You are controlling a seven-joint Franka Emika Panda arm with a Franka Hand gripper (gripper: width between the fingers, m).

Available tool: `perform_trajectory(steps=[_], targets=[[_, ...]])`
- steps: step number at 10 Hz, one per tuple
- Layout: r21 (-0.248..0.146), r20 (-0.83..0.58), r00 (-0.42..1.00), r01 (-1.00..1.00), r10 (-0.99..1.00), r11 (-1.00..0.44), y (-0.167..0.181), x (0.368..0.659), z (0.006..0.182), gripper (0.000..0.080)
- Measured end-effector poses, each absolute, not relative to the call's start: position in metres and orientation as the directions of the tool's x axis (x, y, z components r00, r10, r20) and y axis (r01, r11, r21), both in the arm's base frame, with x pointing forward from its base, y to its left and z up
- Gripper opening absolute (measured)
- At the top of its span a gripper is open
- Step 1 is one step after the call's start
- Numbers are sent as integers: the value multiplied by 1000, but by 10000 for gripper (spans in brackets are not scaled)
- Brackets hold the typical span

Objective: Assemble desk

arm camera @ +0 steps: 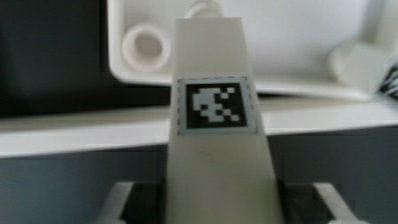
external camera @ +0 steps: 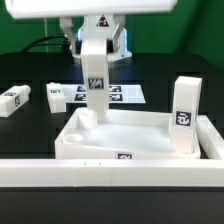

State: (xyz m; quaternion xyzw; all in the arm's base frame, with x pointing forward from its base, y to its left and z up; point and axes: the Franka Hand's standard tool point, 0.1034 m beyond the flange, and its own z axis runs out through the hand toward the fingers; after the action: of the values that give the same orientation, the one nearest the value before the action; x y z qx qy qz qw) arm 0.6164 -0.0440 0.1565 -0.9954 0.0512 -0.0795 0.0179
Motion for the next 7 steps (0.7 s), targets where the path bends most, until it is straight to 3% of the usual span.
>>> perform_trajectory(steps=[3,7], targets=[[-32,282,952,-117,-121,-993,-55,622,153,291],[-20,279,956,-93,-95,-995,-58,618,149,291]])
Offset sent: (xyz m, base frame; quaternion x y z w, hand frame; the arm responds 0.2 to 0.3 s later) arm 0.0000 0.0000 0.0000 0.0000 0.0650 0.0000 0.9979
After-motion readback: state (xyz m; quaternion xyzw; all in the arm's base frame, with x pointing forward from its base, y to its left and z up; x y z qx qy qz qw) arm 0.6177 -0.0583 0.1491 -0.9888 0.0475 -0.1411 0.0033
